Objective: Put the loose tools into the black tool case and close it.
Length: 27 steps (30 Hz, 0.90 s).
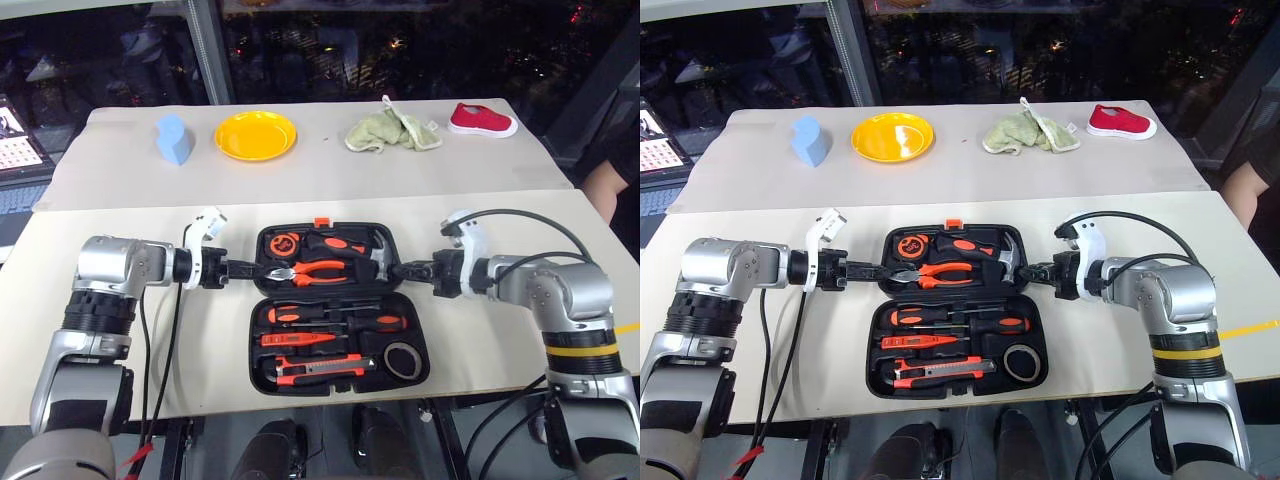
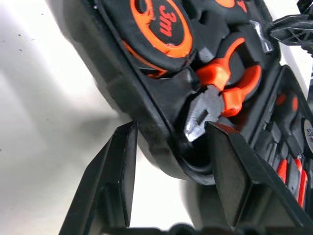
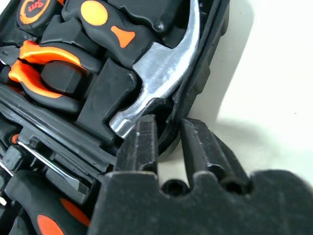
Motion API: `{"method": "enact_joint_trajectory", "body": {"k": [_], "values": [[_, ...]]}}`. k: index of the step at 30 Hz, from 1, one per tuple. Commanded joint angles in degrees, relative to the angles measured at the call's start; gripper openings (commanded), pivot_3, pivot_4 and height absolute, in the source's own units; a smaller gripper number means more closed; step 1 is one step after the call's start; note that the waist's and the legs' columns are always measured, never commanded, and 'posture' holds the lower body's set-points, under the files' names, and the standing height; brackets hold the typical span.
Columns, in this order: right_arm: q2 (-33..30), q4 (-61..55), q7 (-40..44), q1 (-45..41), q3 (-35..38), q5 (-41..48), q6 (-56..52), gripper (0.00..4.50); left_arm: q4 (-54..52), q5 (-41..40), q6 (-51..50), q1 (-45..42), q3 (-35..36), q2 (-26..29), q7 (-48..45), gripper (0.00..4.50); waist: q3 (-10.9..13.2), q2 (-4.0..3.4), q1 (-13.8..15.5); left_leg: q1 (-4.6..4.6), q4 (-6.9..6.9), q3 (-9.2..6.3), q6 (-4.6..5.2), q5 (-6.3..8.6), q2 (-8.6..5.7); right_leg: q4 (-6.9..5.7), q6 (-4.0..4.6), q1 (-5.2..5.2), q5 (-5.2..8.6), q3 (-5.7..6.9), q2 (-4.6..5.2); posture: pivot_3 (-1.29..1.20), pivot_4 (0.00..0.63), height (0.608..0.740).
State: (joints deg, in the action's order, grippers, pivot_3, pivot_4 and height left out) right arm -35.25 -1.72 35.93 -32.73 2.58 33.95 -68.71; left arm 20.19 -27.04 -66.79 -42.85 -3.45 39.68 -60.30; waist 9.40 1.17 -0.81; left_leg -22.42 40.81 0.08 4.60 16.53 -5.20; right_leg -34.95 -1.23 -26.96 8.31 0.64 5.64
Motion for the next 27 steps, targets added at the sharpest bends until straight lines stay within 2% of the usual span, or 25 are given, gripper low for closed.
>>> {"method": "enact_joint_trajectory", "body": {"k": [1, 4, 6, 7, 21, 24, 27], "values": [[0.0, -1.7, 0.5, -0.8, 0.7, 0.5, 0.6, 1.02, 1.7, 0.3, 0.9, -2.7, 1.6, 3.1, -0.8, 2.57, 0.0, 0.0, 0.0, 0.0, 0.0, -0.01, 0.0, 0.0, 0.0, 0.0, 0.0, 0.0, 0.0, 0.0, 0.0, 0.0, 0.15, 0.74], [-0.4, -2.0, 0.9, -0.4, 0.4, 0.2, 1.0, 1.0, 2.3, 0.1, 1.0, -3.4, 1.3, 4.8, -1.6, 3.36, 0.0, 0.0, 0.0, 0.0, 0.0, -0.01, 0.0, 0.0, 0.0, 0.01, 0.0, -0.03, 0.0, 0.01, -0.02, 0.0, 0.15, 0.74], [-0.4, -1.9, 1.0, -0.3, 0.3, 0.1, 1.1, 1.0, 2.2, -0.1, 0.2, -3.8, 0.5, 5.3, -2.1, 4.22, 0.0, 0.0, 0.0, 0.0, 0.0, 0.0, 0.0, 0.0, 0.0, 0.0, 0.0, -0.02, 0.0, 0.01, -0.01, 0.0, 0.15, 0.74], [-0.4, -1.8, 1.0, -0.4, 0.3, 0.1, 1.2, 1.0, 2.0, -0.3, -0.2, -3.9, 0.1, 5.5, -2.3, 4.46, 0.0, 0.0, 0.0, 0.0, 0.0, -0.01, 0.0, 0.0, -0.01, 0.0, 0.0, -0.02, 0.0, 0.01, 0.0, 0.0, 0.15, 0.74], [0.1, -1.1, 1.5, -1.3, -0.1, -0.9, 1.7, 1.0, 1.6, 1.0, -1.6, -3.1, -4.2, 0.7, 0.0, 4.46, 0.0, 0.0, 0.1, 0.02, 0.03, -0.01, 0.0, 0.0, -0.01, 0.0, 0.0, 0.02, 0.0, 0.01, 0.01, 0.0, 0.15, 0.74], [0.2, -1.1, 1.6, -1.4, -0.1, -1.1, 1.9, 1.0, 1.3, 1.3, -1.6, -2.8, -4.4, 0.4, 0.3, 3.69, 0.0, 0.0, 0.1, 0.06, 0.04, -0.01, 0.0, 0.0, -0.01, 0.0, 0.0, 0.07, 0.0, 0.0, 0.02, 0.0, 0.15, 0.74], [0.4, -1.0, 1.6, -1.7, 0.1, -1.0, 2.0, 0.25, 2.7, 2.2, -0.9, -3.3, -4.1, 0.1, 1.6, 2.6, 0.0, 0.0, 0.0, 0.06, 0.04, 0.0, 0.0, 0.0, -0.01, -0.01, 0.0, 0.07, 0.0, 0.0, 0.02, 0.0, 0.15, 0.74]]}}
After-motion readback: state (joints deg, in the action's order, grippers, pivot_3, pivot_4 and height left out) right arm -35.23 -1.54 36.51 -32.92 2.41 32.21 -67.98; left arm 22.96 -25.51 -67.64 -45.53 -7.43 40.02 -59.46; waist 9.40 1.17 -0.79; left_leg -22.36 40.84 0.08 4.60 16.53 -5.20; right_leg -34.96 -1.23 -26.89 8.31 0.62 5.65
